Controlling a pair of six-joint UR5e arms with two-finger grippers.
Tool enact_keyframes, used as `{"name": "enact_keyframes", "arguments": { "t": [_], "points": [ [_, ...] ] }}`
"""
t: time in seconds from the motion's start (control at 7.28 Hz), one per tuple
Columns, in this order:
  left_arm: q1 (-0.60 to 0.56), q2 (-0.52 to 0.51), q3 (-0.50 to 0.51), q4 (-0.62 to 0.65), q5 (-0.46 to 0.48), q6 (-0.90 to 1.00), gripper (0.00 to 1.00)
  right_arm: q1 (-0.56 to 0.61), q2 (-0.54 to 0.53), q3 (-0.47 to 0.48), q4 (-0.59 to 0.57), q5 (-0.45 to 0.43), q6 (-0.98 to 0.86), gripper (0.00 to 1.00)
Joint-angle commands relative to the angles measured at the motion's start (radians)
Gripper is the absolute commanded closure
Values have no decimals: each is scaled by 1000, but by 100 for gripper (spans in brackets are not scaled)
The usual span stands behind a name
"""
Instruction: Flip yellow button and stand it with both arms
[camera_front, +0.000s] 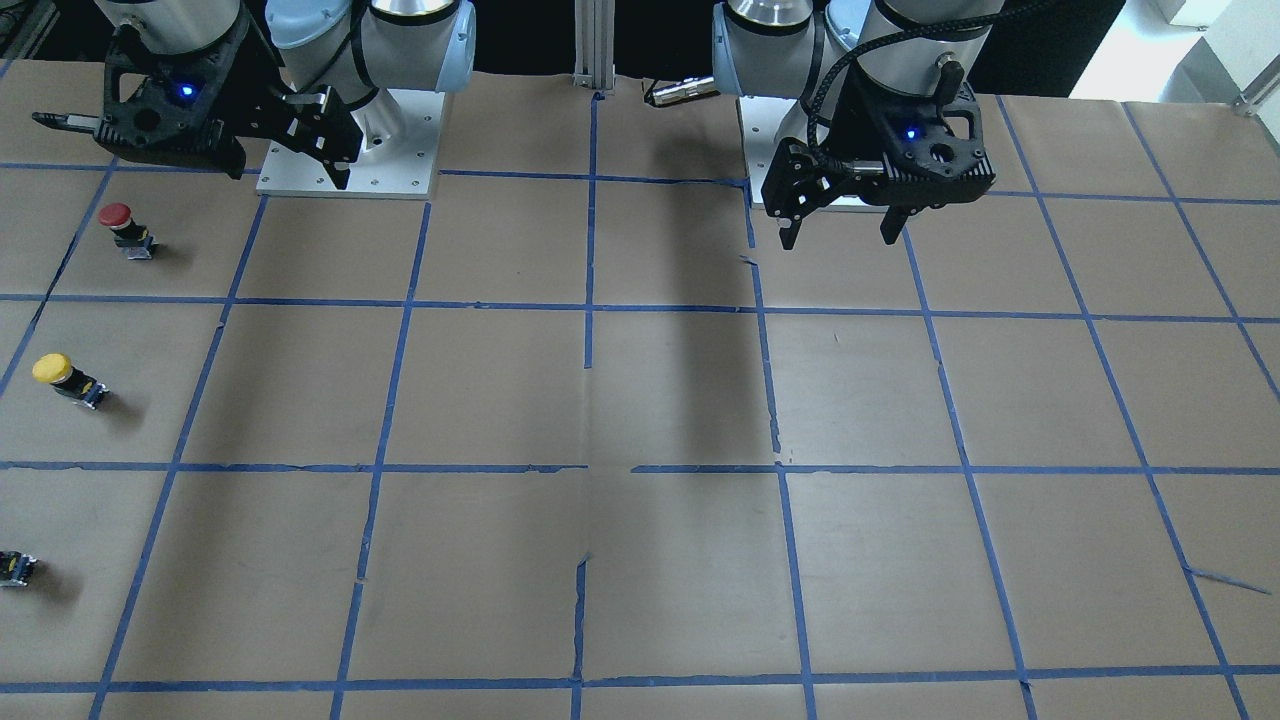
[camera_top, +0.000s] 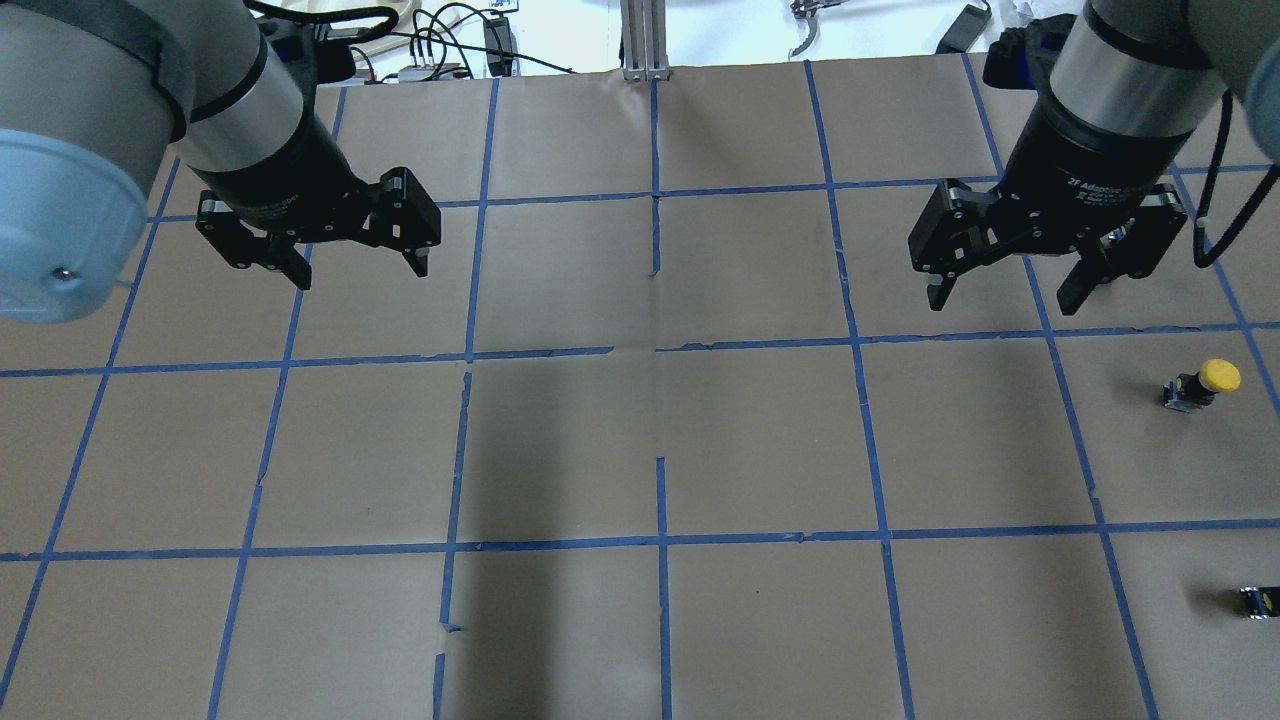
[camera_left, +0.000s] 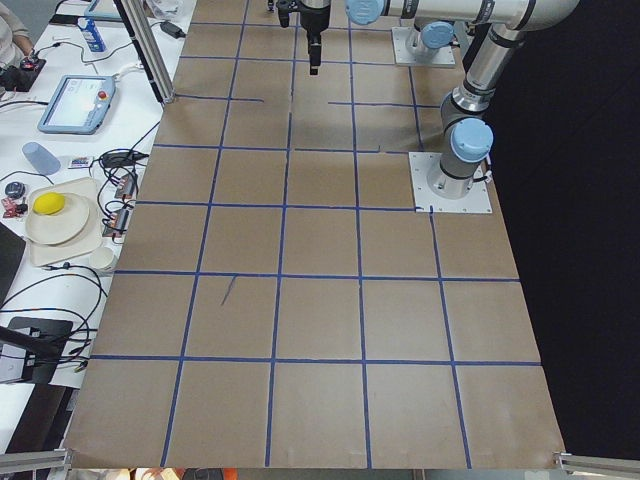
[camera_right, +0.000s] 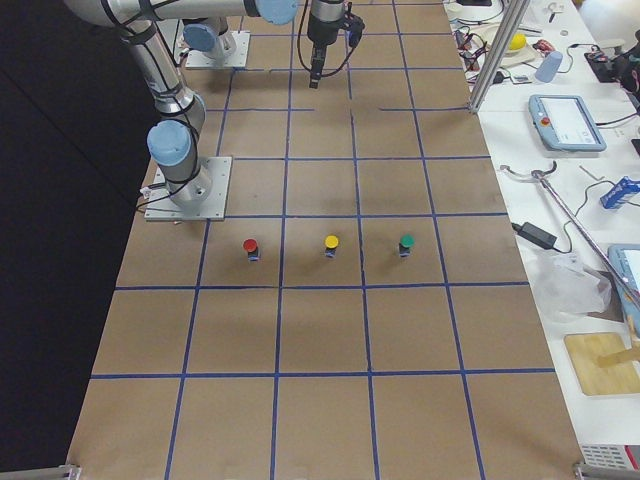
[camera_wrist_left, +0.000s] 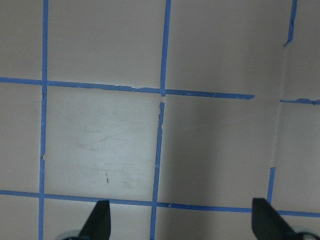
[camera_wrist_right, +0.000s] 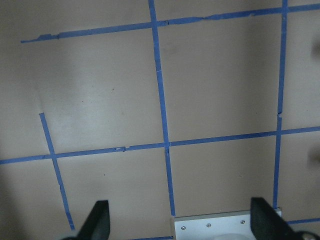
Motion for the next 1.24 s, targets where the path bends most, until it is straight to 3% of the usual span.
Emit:
{"name": "enact_keyframes", "arguments": {
  "t": [0.0,1.1],
  "points": [
    [0,0,-2,-1,-5,0,0,0,-5,41,-3,11,6,0],
    [-2,-1,0,1,-5,-2,0,0,-25,43,-25,-6,-3,0]
  ]
}}
